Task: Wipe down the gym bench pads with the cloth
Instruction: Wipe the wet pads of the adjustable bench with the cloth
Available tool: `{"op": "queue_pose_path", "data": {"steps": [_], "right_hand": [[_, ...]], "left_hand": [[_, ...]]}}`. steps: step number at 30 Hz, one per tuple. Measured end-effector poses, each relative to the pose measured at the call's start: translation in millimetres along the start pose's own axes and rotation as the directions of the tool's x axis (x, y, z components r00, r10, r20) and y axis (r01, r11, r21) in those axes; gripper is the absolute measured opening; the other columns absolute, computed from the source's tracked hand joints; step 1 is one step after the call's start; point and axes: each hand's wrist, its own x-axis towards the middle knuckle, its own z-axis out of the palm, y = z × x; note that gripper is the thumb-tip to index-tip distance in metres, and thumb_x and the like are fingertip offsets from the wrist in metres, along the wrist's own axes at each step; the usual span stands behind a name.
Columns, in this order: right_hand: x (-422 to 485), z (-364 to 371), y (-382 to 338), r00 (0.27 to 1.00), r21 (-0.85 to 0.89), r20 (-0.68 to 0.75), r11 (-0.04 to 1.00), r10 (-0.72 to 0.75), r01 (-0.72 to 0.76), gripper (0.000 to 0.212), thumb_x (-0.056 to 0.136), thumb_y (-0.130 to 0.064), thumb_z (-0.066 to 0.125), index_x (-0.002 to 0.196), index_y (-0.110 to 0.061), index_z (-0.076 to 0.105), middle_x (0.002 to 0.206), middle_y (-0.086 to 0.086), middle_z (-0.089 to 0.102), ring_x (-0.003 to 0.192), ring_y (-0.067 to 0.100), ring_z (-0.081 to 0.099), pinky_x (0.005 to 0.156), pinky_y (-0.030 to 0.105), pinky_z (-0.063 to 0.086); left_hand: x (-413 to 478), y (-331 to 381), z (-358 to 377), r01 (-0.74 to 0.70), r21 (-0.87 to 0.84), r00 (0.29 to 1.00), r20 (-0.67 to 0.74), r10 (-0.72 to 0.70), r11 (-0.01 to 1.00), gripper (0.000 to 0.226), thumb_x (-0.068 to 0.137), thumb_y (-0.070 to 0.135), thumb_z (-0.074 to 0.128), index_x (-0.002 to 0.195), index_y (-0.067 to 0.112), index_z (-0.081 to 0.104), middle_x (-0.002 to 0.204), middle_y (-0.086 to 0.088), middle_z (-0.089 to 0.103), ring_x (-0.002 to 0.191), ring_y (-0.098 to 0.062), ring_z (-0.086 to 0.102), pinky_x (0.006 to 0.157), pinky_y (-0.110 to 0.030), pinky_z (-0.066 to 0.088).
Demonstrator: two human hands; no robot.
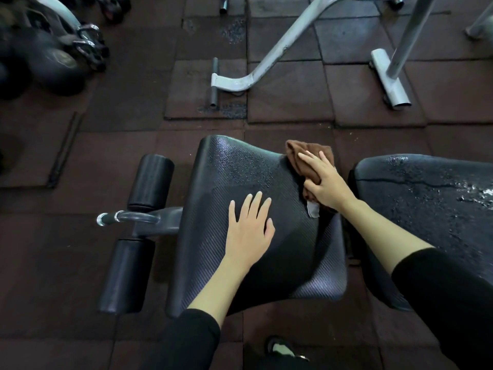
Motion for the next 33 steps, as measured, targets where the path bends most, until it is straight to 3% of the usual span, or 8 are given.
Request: {"op": "queue_pose_path", "data": {"steps": [4,7,9,12,17,23,27,33], "right_hand": [[-3,7,1,0.997,0.054,-0.046,0.997,0.059,-0.056,0.068,0.080,-0.011,0.058,0.141,-0.032,0.039,0.152,-0.008,0.032,0.145,0.026,0.012,0.117,0.048,0.016],[-36,14,-9,0.998,0.059,-0.066,0.998,-0.003,0.006,0.067,0.074,-0.019,0.052,0.139,-0.031,0.042,0.150,-0.007,0.034,0.145,0.012,0.013,0.118,0.047,0.014],[-79,19,-15,0.995,0.057,-0.008,0.993,-0.102,0.102,0.067,0.071,-0.014,0.053,0.137,-0.025,0.045,0.150,-0.008,0.032,0.144,0.002,0.010,0.120,0.038,0.008],[-129,17,-8,0.969,0.055,0.150,0.980,-0.196,0.190,0.069,0.072,-0.019,0.050,0.140,-0.031,0.042,0.153,-0.012,0.029,0.147,0.016,0.010,0.117,0.041,0.010],[-85,-7,14,0.949,0.092,0.200,0.969,-0.244,0.230,0.068,0.072,-0.009,0.054,0.138,-0.022,0.045,0.151,-0.001,0.035,0.146,0.017,0.016,0.119,0.043,0.010],[-14,0,11,0.996,0.108,-0.031,0.991,0.086,-0.082,0.070,0.081,-0.007,0.060,0.139,-0.038,0.038,0.153,-0.010,0.028,0.146,0.022,0.006,0.116,0.053,0.014],[-23,21,-21,0.978,0.041,-0.109,0.983,0.180,-0.177,0.067,0.082,-0.016,0.060,0.142,-0.032,0.037,0.154,-0.006,0.028,0.146,0.030,0.008,0.114,0.056,0.012],[-58,62,-66,0.995,-0.119,0.064,0.990,-0.072,0.079,0.065,0.081,-0.037,0.047,0.144,-0.034,0.033,0.155,-0.007,0.025,0.146,0.028,0.009,0.112,0.051,0.015]], "left_hand": [[0,1,-1,0.013,0.008,1.000,0.005,-0.013,1.000,0.050,0.090,0.035,0.037,0.137,0.019,0.047,0.144,-0.003,0.044,0.133,-0.022,0.040,0.108,-0.054,0.028],[0,1,-3,0.013,0.006,1.000,0.013,-0.014,1.000,0.050,0.090,0.035,0.038,0.136,0.019,0.048,0.144,-0.003,0.045,0.132,-0.022,0.041,0.108,-0.054,0.029],[0,0,-3,0.016,0.003,1.000,0.016,-0.016,1.000,0.050,0.090,0.035,0.038,0.136,0.019,0.049,0.144,-0.003,0.045,0.132,-0.022,0.041,0.108,-0.053,0.029],[0,0,-4,0.016,0.010,0.999,0.033,-0.016,1.000,0.050,0.090,0.035,0.038,0.137,0.020,0.048,0.144,-0.003,0.044,0.133,-0.022,0.040,0.109,-0.053,0.028],[1,2,-5,0.024,0.004,0.999,0.040,-0.024,1.000,0.050,0.090,0.035,0.038,0.136,0.020,0.049,0.144,-0.002,0.045,0.132,-0.021,0.041,0.109,-0.052,0.028],[0,0,-11,0.059,-0.008,0.997,-0.043,-0.059,0.998,0.047,0.090,0.032,0.039,0.133,0.019,0.052,0.142,-0.002,0.048,0.131,-0.020,0.042,0.109,-0.052,0.025],[-20,-6,-19,0.160,-0.004,0.980,-0.117,-0.160,0.987,0.047,0.089,0.032,0.040,0.132,0.018,0.052,0.142,-0.004,0.047,0.131,-0.022,0.042,0.109,-0.051,0.021],[-53,-23,-22,0.299,0.028,0.951,-0.091,-0.296,0.954,0.053,0.087,0.036,0.040,0.135,0.016,0.050,0.143,-0.007,0.046,0.132,-0.023,0.041,0.108,-0.052,0.022]]}}
